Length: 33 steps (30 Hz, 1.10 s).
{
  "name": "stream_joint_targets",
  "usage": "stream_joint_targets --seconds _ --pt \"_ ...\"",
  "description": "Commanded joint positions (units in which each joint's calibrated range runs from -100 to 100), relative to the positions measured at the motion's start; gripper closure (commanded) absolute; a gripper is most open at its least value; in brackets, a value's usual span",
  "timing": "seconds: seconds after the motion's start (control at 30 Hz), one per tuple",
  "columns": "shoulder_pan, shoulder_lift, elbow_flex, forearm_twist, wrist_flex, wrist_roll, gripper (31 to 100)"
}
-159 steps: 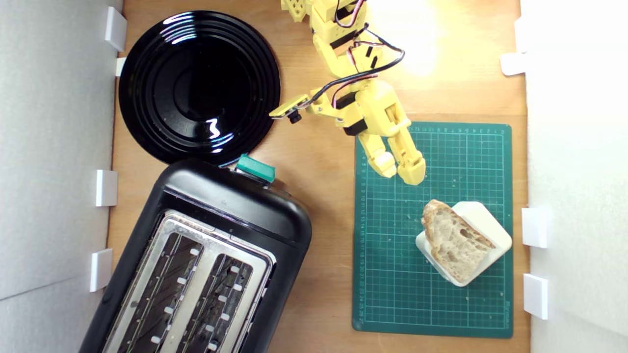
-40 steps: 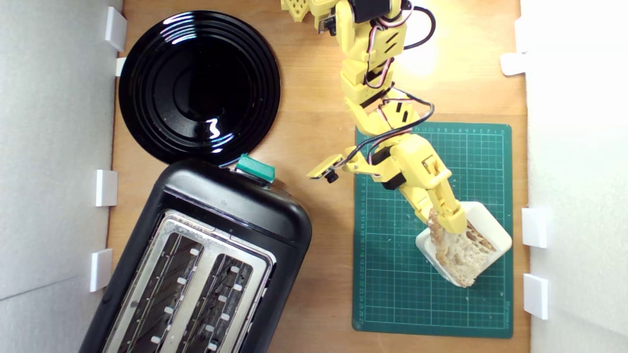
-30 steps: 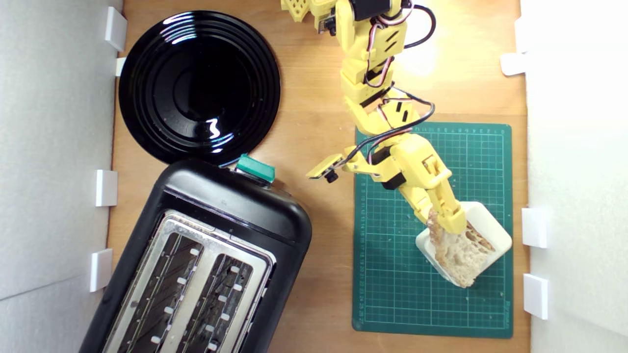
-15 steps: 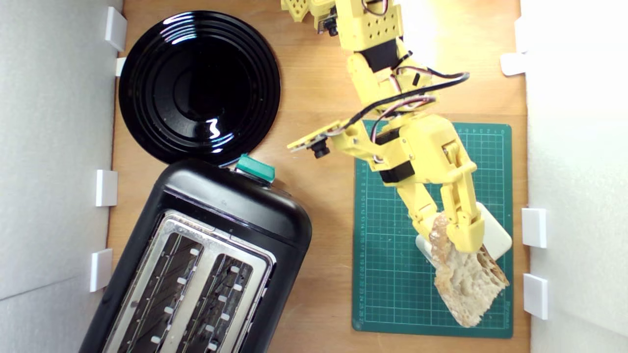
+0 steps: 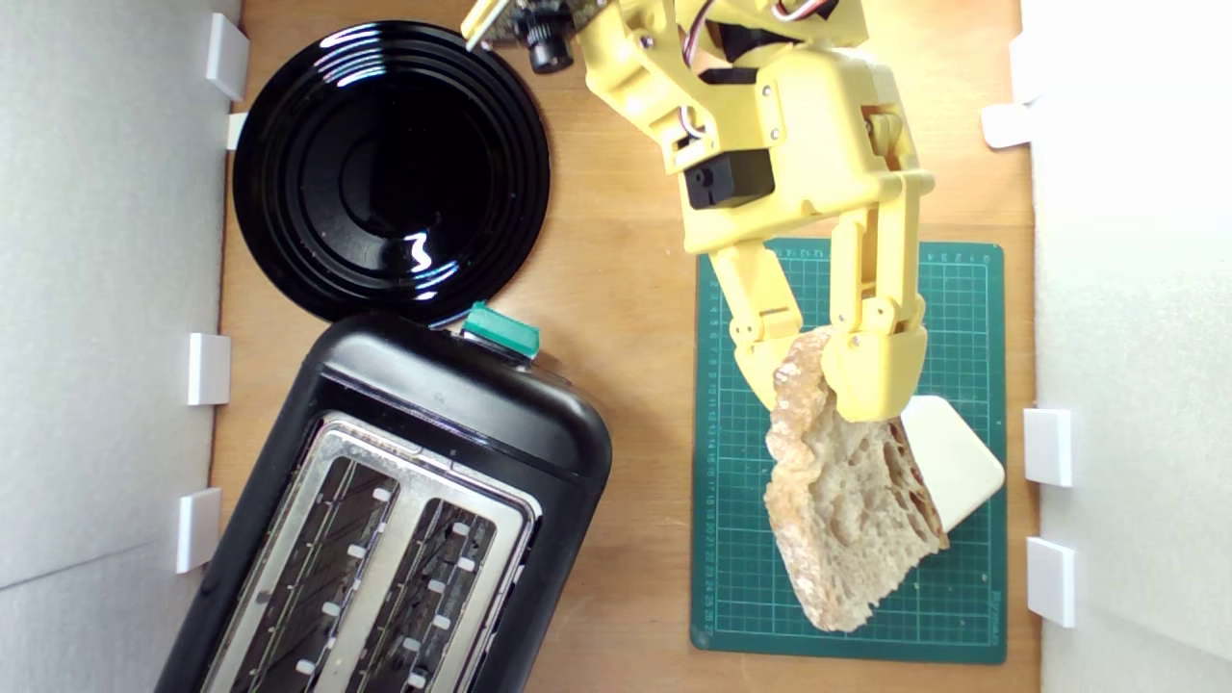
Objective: Pick bread and place in toaster
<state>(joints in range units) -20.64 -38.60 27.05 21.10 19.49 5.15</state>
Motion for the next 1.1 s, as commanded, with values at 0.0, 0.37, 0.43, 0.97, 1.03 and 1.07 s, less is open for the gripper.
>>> stream_joint_targets --seconds 0.0,0.37,0.43,0.97,1.03,1.07 --pt "-0.6 0.2 -15.7 0.7 9.7 0.9 69.2" --pt "0.3 11.4 -54.1 -0.2 39.0 13.9 69.2" --pt "1.4 12.5 -57.1 -0.2 41.6 16.4 69.2" --pt "18.7 13.1 -61.0 -3.9 45.1 40.2 68.8" --pt "19.7 13.3 -60.9 -3.1 45.1 41.9 68.7" --pt "20.6 13.6 -60.8 -3.0 45.1 42.7 68.8"
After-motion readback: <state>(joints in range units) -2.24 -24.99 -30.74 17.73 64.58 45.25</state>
